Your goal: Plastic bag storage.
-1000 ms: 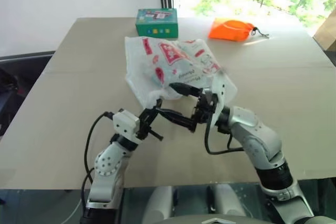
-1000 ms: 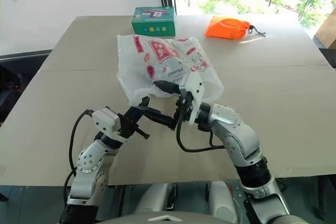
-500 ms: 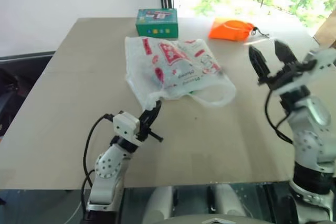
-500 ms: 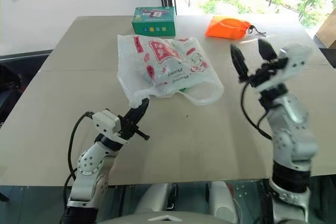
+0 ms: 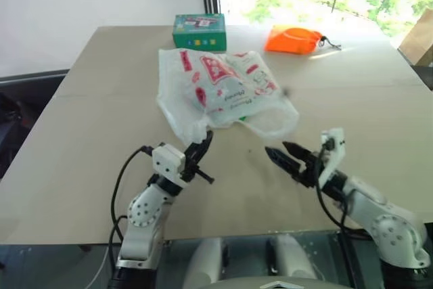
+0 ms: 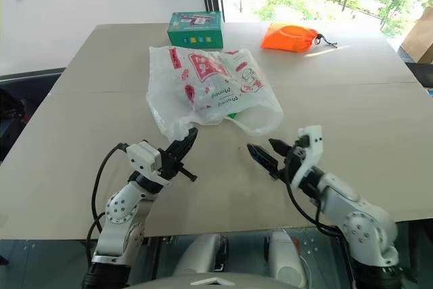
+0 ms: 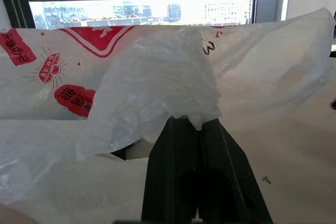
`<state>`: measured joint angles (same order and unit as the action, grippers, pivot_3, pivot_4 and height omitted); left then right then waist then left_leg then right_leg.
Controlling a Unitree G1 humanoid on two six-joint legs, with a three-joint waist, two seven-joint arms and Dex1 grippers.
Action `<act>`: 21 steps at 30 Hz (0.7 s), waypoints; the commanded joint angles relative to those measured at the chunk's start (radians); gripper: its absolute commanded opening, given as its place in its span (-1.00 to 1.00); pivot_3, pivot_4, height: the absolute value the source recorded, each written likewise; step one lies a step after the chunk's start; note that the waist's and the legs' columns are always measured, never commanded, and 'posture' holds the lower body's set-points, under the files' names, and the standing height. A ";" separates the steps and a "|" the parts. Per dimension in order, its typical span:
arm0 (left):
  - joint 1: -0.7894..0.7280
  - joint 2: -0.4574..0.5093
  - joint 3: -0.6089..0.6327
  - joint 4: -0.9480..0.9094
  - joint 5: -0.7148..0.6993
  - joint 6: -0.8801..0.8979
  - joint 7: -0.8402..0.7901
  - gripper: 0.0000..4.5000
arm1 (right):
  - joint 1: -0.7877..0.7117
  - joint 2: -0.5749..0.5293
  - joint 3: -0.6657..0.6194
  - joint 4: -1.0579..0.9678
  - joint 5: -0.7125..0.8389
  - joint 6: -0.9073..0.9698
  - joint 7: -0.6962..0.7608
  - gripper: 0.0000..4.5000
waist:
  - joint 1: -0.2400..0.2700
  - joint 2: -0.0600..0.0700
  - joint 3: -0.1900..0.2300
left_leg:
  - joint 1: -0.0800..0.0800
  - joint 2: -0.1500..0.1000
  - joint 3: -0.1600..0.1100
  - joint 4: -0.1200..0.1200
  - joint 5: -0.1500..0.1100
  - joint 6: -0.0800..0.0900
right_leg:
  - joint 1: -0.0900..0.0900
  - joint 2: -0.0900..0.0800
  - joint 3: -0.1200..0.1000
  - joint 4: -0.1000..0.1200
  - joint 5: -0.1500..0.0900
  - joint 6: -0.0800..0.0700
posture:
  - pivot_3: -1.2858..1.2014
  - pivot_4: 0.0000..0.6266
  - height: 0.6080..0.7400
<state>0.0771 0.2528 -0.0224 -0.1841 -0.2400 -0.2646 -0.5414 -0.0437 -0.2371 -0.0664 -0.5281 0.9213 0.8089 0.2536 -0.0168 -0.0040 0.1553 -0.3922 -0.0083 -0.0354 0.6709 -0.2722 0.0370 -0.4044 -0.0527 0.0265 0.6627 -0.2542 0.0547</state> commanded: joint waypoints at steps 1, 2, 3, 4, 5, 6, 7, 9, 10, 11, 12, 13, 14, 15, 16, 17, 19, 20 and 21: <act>0.004 0.002 0.004 -0.025 0.004 -0.019 0.006 -1.00 | -0.066 0.055 0.012 0.043 -0.037 -0.056 -0.038 0.98 | 0.002 0.000 0.000 | 0.000 0.000 0.000 0.000 0.000 0.000 | 0.000 0.000 0.000 0.000 0.000 0.000 | 0.03 -0.52 1.00; 0.006 0.002 0.004 -0.026 0.004 -0.019 0.008 -1.00 | -0.082 0.069 0.015 0.061 -0.054 -0.069 -0.044 0.98 | 0.002 0.000 0.000 | 0.000 0.000 0.000 0.000 0.000 0.000 | 0.000 0.000 0.000 0.000 0.000 0.000 | 0.03 -0.52 1.00; 0.007 0.002 0.004 -0.028 0.006 -0.019 0.008 -1.00 | -0.095 0.079 0.019 0.080 -0.073 -0.081 -0.048 0.98 | 0.003 0.000 0.000 | -0.001 0.000 0.000 0.000 0.000 0.000 | 0.000 -0.001 0.000 0.000 0.000 0.000 | 0.03 -0.52 1.00; 0.008 0.001 0.004 -0.030 0.006 -0.018 0.009 -1.00 | -0.103 0.085 0.020 0.098 -0.091 -0.092 -0.048 0.98 | 0.003 0.000 0.000 | -0.001 0.000 0.000 0.000 0.000 0.000 | 0.000 -0.001 0.000 0.000 0.000 0.000 | 0.03 -0.52 1.00; 0.009 0.001 0.004 -0.031 0.007 -0.018 0.010 -1.00 | -0.108 0.085 0.022 0.112 -0.110 -0.105 -0.044 0.98 | 0.004 0.000 0.000 | -0.001 -0.001 0.000 -0.001 0.000 0.000 | 0.000 -0.001 0.000 -0.001 0.000 0.000 | 0.03 -0.52 1.00; 0.008 0.002 0.004 -0.032 0.008 -0.019 0.010 -1.00 | -0.111 0.083 0.024 0.120 -0.126 -0.120 -0.031 0.88 | 0.004 0.000 0.000 | -0.001 -0.001 0.000 -0.001 0.000 0.000 | 0.000 -0.001 0.000 -0.001 0.000 0.000 | 0.03 -0.52 1.00; 0.007 0.003 0.007 -0.032 0.007 -0.018 0.011 -1.00 | -0.112 0.082 0.021 0.124 -0.135 -0.132 -0.021 0.74 | 0.004 0.000 0.000 | -0.002 -0.001 0.000 -0.002 0.000 0.000 | -0.001 -0.002 0.000 -0.002 0.000 0.000 | 0.03 -0.52 1.00; -0.002 0.006 0.017 -0.030 0.005 -0.016 0.015 -1.00 | -0.111 0.075 0.010 0.123 -0.135 -0.139 -0.007 0.42 | 0.003 0.000 0.000 | -0.003 -0.001 0.000 -0.002 0.000 0.000 | -0.002 -0.002 0.000 -0.002 0.000 0.000 | 0.03 -0.52 1.00; -0.008 0.005 0.024 -0.027 0.001 -0.013 0.019 -1.00 | -0.107 0.066 0.004 0.120 -0.134 -0.139 0.002 0.18 | 0.003 0.000 0.000 | -0.003 -0.001 0.000 -0.002 0.000 0.000 | -0.003 -0.002 0.000 -0.001 0.000 0.000 | 0.03 -0.52 1.00; -0.017 0.005 0.033 -0.023 -0.002 -0.010 0.025 -1.00 | -0.103 0.055 -0.003 0.114 -0.129 -0.136 0.011 -0.02 | 0.003 0.000 0.000 | -0.003 -0.001 0.000 -0.002 0.000 0.000 | -0.003 -0.002 0.000 -0.001 0.000 0.000 | 0.03 -0.52 1.00; -0.026 0.005 0.039 -0.019 -0.005 -0.006 0.029 -1.00 | -0.100 0.042 -0.009 0.109 -0.122 -0.131 0.023 -0.28 | 0.003 0.000 0.000 | -0.003 0.000 0.000 -0.002 0.000 0.000 | -0.003 -0.002 0.000 -0.001 0.000 0.000 | 0.03 -0.52 1.00; -0.035 0.005 0.044 -0.016 -0.008 -0.004 0.032 -1.00 | -0.099 0.030 -0.014 0.105 -0.119 -0.129 0.035 -0.49 | 0.004 0.000 0.000 | -0.003 0.000 0.000 -0.002 0.000 0.000 | -0.003 -0.002 -0.001 -0.001 0.000 0.000 | 0.03 -0.52 1.00; -0.048 0.006 0.050 -0.013 -0.011 -0.002 0.036 -1.00 | -0.101 0.015 -0.020 0.102 -0.116 -0.126 0.047 -0.74 | 0.004 0.000 0.000 | -0.003 -0.001 -0.001 -0.002 0.000 0.000 | -0.003 -0.002 -0.001 -0.001 0.000 0.000 | 0.03 -0.52 1.00; -0.059 0.007 0.056 -0.011 -0.013 0.001 0.039 -1.00 | -0.104 0.003 -0.025 0.100 -0.112 -0.124 0.057 -0.98 | 0.004 0.000 0.000 | -0.003 -0.001 -0.001 -0.002 0.000 0.000 | -0.002 -0.002 -0.001 -0.001 0.000 0.000 | 0.03 -0.52 1.00; -0.086 0.003 0.069 -0.009 -0.027 0.020 0.051 -1.00 | -0.120 -0.016 -0.036 0.103 -0.103 -0.121 0.073 -0.99 | 0.004 0.000 0.000 | -0.003 -0.001 -0.001 -0.002 0.000 0.000 | -0.002 -0.002 -0.001 -0.001 0.000 0.000 | 0.03 -0.52 1.00; -0.115 0.000 0.082 -0.007 -0.041 0.039 0.063 -1.00 | -0.140 -0.033 -0.049 0.108 -0.092 -0.116 0.084 -0.99 | 0.004 0.000 0.000 | -0.003 -0.001 0.000 -0.002 0.000 0.000 | -0.002 -0.002 -0.001 -0.001 0.000 0.000 | 0.03 -0.52 1.00; -0.196 0.006 0.103 0.010 -0.053 0.077 0.081 -1.00 | -0.208 -0.066 -0.086 0.134 -0.059 -0.098 0.094 -0.99 | 0.004 0.000 0.001 | -0.003 -0.001 -0.001 -0.001 0.000 0.000 | -0.002 -0.001 -0.001 0.000 0.000 0.000 | 0.03 -0.52 1.00; -0.252 0.008 0.118 0.027 -0.063 0.105 0.099 -1.00 | -0.257 -0.083 -0.109 0.164 -0.053 -0.099 0.096 -0.99 | 0.004 0.000 0.001 | -0.003 -0.001 -0.001 -0.001 0.000 0.000 | -0.002 -0.001 -0.001 0.000 0.000 0.000 | 0.03 -0.52 1.00; -0.324 0.012 0.138 0.053 -0.076 0.143 0.121 -1.00 | -0.320 -0.100 -0.138 0.208 -0.047 -0.102 0.093 -0.99 | 0.004 -0.001 0.001 | -0.003 -0.002 -0.001 0.000 0.000 0.000 | -0.002 -0.001 -0.001 0.000 0.000 0.000 | 0.03 -0.52 1.00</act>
<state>-0.1734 0.2533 0.0771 -0.1361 -0.2881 -0.1632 -0.4543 -0.2885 -0.3166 -0.1371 -0.3398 0.8429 0.7186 0.3375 -0.0128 -0.0049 0.1562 -0.3954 -0.0105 -0.0366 0.6711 -0.2722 0.0368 -0.4062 -0.0537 0.0253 0.6630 -0.2541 0.0551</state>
